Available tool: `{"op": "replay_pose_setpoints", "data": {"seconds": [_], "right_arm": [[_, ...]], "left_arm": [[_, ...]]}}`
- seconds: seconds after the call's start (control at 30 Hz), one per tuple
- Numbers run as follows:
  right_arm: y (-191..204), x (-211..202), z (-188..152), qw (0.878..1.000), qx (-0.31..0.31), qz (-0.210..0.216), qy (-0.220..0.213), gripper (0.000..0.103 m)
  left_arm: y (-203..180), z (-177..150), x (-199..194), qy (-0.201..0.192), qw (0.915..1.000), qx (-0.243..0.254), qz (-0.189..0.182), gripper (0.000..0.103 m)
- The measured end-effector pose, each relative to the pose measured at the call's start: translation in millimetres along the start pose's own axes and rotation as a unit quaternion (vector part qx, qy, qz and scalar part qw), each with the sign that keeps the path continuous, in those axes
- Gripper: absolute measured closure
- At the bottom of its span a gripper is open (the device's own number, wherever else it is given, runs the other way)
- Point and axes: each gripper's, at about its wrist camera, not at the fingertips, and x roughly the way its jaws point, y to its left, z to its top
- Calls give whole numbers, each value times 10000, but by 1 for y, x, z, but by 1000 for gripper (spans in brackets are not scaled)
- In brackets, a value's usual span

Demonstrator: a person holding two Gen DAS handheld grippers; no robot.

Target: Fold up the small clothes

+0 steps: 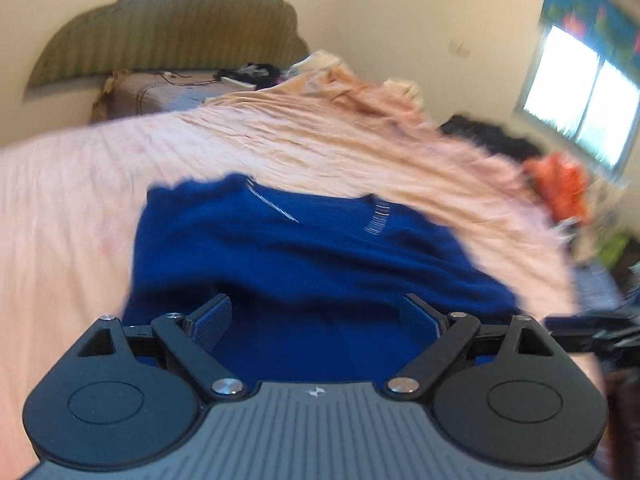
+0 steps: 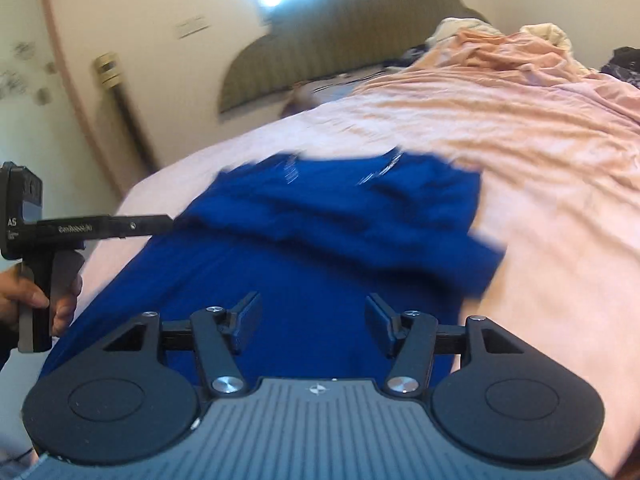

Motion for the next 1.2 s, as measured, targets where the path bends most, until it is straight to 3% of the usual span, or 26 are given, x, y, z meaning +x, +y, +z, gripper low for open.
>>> {"op": "replay_pose_setpoints", "data": {"seconds": [0.07, 0.2, 0.23, 0.3, 0.33, 0.43, 0.67, 0.77, 0.87, 0.97, 1.07, 1.2], "right_arm": [[26, -14, -26, 9991, -406, -71, 128, 41], [70, -7, -79, 9839, -1533, -505, 773, 40], [73, -11, -91, 9830, -1674, -584, 481, 35], [65, -17, -97, 9871, -1396, -628, 469, 31], [58, -21, -95, 9910, -1072, -590, 544, 31], [60, -35, -90, 9899, -1019, -738, 658, 32], [43, -68, -95, 9978, -55, -543, 367, 30], [60, -67, -105, 9938, -598, -851, 393, 30], [90, -69, -108, 9871, -1500, -501, 265, 31], [121, -70, -116, 9665, -2543, -215, 260, 34], [126, -58, -120, 9602, -2738, 29, 552, 41], [126, -49, -119, 9583, -2758, 149, 735, 43]], "left_arm": [[-9, -29, -26, 122, 9998, -40, -140, 11], [-34, -87, -42, 781, 9960, 394, 164, 10], [-44, -101, -51, 552, 9944, 836, 326, 9], [-56, -120, -58, 536, 9849, 1534, 605, 7], [-58, -123, -63, 515, 9837, 1587, 676, 7], [-52, -120, -75, 516, 9884, 1270, 652, 6], [-50, -139, -103, 490, 9901, 1058, 776, 6], [-51, -143, -109, 481, 9908, 941, 843, 6], [-55, -142, -121, 527, 9915, 905, 778, 6], [-65, -149, -140, 510, 9904, 1219, 394, 6], [-73, -159, -149, 492, 9863, 1561, 193, 6], [-77, -163, -145, 629, 9874, 1449, 36, 6]]}}
